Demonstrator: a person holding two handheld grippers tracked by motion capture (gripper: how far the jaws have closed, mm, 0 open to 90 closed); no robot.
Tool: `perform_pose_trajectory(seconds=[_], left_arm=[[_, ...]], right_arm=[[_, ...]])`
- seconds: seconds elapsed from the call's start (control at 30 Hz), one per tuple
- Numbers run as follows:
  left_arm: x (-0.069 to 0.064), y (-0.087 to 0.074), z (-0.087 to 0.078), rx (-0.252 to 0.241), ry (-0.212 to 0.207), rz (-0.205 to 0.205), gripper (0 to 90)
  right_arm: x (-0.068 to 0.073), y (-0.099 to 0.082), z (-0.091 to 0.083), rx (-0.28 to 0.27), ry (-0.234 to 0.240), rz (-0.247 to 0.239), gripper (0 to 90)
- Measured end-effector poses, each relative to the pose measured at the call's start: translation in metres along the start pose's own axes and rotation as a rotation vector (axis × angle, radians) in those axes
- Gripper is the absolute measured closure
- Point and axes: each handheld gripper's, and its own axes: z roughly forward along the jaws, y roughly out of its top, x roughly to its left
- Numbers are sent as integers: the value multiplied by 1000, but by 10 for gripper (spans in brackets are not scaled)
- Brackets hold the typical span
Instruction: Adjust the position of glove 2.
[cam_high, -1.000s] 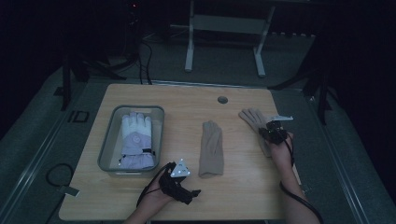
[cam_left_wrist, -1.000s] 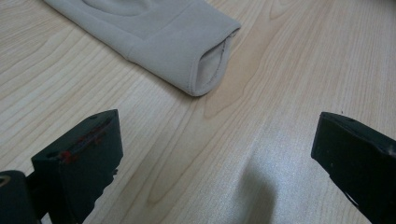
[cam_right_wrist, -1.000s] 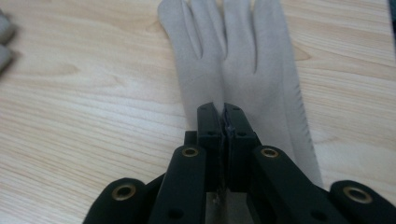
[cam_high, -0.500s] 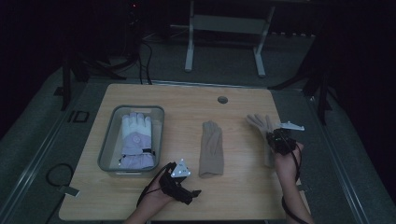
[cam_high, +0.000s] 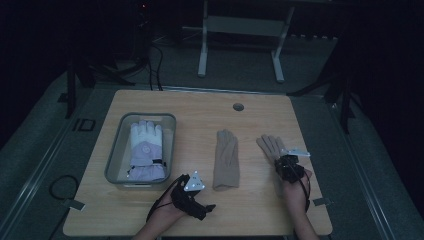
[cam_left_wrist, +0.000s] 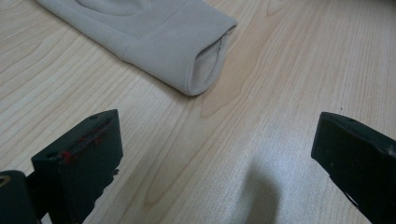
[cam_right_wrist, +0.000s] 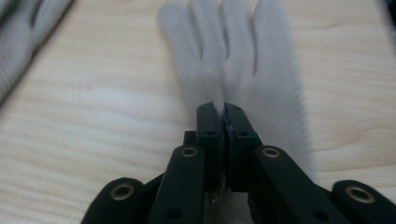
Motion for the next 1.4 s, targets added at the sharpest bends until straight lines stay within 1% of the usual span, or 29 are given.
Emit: perform_pose_trajectory(seconds=[0.03, 0.07, 0.1, 0.13, 0.17, 0.2, 0.23, 0.3, 0.37, 0.4, 0.43, 0.47, 0.53, 0.6, 0.63, 0.7, 0.77, 0.8, 0.83, 0.87, 0.93, 1.0, 1.1, 1.2, 1.23, 1.27, 1.33, 1.37, 1.4], left_arm=[[0, 0, 0, -2, -1, -2, 20], [0, 0, 0, -2, -3, -5, 20], [1, 0, 0, -2, -3, -5, 20], [1, 0, 0, -1, -2, -5, 20], [1, 0, 0, 0, -2, -4, 20], [0, 0, 0, 0, -1, -3, 20], [0, 0, 0, -1, -1, -3, 20], [0, 0, 0, 0, -1, -2, 20], [0, 0, 0, 1, -1, -2, 20], [0, 0, 0, 1, -1, -3, 20], [0, 0, 0, 0, -2, -3, 20], [1, 0, 0, 0, -2, -4, 20], [1, 0, 0, -1, -2, -5, 20], [1, 0, 0, 2, -2, -3, 20], [1, 0, 0, 1, -3, -3, 20], [1, 0, 0, 1, -2, -5, 20], [1, 0, 0, 1, -2, -5, 20], [1, 0, 0, 2, -2, -5, 20], [1, 0, 0, 2, -1, -4, 20], [1, 0, 0, 1, 1, -4, 20], [1, 0, 0, 1, 0, -3, 20], [1, 0, 0, 1, 0, -4, 20], [1, 0, 0, 2, 0, -3, 20], [0, 0, 0, 2, -1, -4, 20], [0, 0, 0, 0, -1, -6, 20], [0, 0, 0, -3, -2, -7, 20], [0, 0, 0, -1, -1, -3, 20], [0, 0, 0, -1, -1, -3, 20], [0, 0, 0, 0, -1, -4, 20]], right_arm=[[4, -3, 7, 21, 29, -20, 772], [6, -3, 8, 16, 53, -31, 709], [6, -2, 7, 18, 61, -33, 702], [6, 0, 5, 13, 77, -38, 660], [5, 2, 4, 17, 105, -49, 636], [3, 5, 1, 9, 117, -54, 634], [1, 7, -1, -9, 139, -63, 602], [-5, 13, -4, -12, 165, -111, 588], [-13, 17, -7, -37, 211, -161, 573], [-17, 19, -8, -45, 212, -181, 576], [-22, 21, -8, -50, 230, -198, 575], [-27, 22, -8, -55, 265, -214, 573], [-35, 22, -7, -54, 277, -257, 573], [-42, 21, -5, -37, 295, -281, 559], [-45, 20, -3, -37, 287, -285, 554], [-50, 16, 0, -29, 297, -290, 537], [-52, 14, 1, -30, 298, -280, 535], [-54, 12, 2, -28, 311, -271, 526], [-57, 8, 5, -45, 324, -254, 516], [-57, 6, 6, -43, 328, -245, 516], [-56, 3, 7, -48, 324, -254, 512], [-54, 2, 9, -48, 339, -256, 496], [-50, -2, 14, -44, 343, -267, 484], [-48, -6, 18, -46, 331, -278, 499], [-47, -9, 18, -71, 306, -283, 545], [-47, -11, 18, -86, 299, -295, 566], [-47, -13, 18, -94, 311, -279, 607], [-47, -13, 18, -94, 311, -279, 607], [-48, -14, 18, -92, 317, -259, 631]])
